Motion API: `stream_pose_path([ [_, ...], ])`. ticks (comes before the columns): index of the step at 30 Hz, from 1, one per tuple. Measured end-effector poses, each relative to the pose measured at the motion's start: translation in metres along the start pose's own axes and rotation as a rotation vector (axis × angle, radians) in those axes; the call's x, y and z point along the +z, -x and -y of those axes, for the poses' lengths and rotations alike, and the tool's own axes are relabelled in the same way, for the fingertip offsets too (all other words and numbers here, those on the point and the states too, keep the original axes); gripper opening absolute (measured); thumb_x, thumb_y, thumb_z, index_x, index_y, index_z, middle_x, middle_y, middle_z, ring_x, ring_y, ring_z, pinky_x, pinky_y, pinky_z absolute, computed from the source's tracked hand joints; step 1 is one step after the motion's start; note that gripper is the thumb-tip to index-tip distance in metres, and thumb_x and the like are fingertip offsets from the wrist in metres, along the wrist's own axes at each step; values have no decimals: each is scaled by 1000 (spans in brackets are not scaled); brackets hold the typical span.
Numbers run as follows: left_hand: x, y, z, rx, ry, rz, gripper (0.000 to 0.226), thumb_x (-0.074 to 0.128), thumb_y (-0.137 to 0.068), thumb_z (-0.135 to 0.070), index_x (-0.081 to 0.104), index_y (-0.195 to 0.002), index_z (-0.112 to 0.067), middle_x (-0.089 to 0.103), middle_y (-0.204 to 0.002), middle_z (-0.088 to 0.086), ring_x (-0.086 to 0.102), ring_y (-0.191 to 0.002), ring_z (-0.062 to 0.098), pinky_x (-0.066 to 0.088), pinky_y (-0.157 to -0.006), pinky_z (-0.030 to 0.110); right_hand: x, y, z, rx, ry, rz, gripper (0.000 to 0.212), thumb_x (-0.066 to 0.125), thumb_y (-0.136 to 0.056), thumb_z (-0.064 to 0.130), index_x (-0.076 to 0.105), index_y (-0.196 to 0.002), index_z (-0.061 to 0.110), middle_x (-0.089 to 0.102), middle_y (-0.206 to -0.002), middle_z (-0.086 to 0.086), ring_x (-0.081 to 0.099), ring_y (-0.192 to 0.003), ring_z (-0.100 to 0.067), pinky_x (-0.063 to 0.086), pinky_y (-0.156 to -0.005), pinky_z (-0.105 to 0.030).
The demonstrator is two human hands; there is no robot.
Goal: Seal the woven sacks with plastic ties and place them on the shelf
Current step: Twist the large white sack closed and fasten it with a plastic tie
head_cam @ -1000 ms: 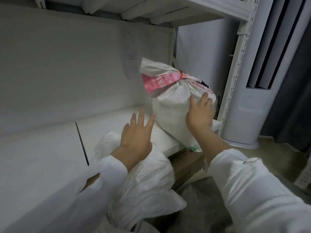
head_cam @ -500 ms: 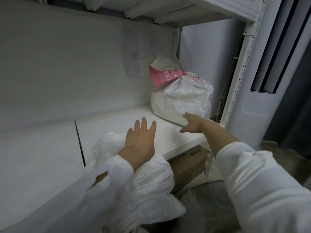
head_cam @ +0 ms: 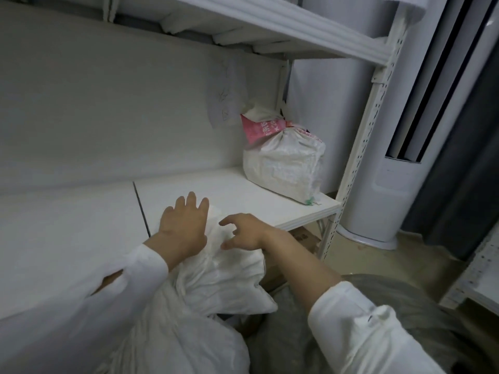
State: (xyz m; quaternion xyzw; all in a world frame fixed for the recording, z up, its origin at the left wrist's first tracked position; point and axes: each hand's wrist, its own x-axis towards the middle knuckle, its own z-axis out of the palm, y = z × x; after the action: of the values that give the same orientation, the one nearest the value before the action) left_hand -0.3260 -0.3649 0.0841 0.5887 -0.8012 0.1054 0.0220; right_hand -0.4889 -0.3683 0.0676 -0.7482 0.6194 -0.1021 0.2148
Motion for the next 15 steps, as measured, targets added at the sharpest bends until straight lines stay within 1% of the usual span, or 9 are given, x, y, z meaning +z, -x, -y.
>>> stream_pose_path([
  [3, -14, 33, 11, -20, -4, -3, 73, 58, -88, -30, 19, -148, -14, 21, -153, 14, 30, -136, 30, 38, -101, 38, 4, 29, 26, -12, -42, -28, 62, 70, -87, 27, 45, -142, 18, 41, -148, -3, 47, -129, -22, 40, -106, -33],
  [7, -28, 85, 28, -43, -9, -7, 69, 58, -89, -33, 24, -146, -14, 26, -149, 13, 34, -133, 29, 40, -99, 37, 26, 73, 57, -11, -91, -26, 61, 67, -88, 27, 44, -144, 17, 41, -149, -4, 43, -133, -21, 37, -108, -30],
  [9, -34, 111, 38, -51, -9, -9, 68, 58, -89, -34, 25, -145, -14, 29, -147, 13, 36, -132, 29, 42, -97, 36, 43, 92, 73, -7, -113, -19, 67, 68, -88, 26, 37, -147, 16, 38, -151, -5, 42, -134, -23, 36, -109, -31],
  [12, -47, 148, 53, -72, 14, -18, 65, 58, -89, -33, 28, -143, -14, 32, -145, 13, 37, -129, 30, 43, -94, 37, 66, 115, 99, -5, -156, -62, 80, 70, -86, 25, 26, -151, 16, 36, -151, -9, 44, -131, -26, 37, -109, -35],
  [15, -58, 186, 69, -92, 41, -40, 62, 59, -88, -32, 31, -141, -12, 34, -143, 14, 40, -126, 31, 44, -89, 38, 87, 134, 124, -10, -161, -108, 87, 72, -85, 26, 18, -153, 17, 33, -152, -10, 37, -136, -27, 34, -110, -35],
])
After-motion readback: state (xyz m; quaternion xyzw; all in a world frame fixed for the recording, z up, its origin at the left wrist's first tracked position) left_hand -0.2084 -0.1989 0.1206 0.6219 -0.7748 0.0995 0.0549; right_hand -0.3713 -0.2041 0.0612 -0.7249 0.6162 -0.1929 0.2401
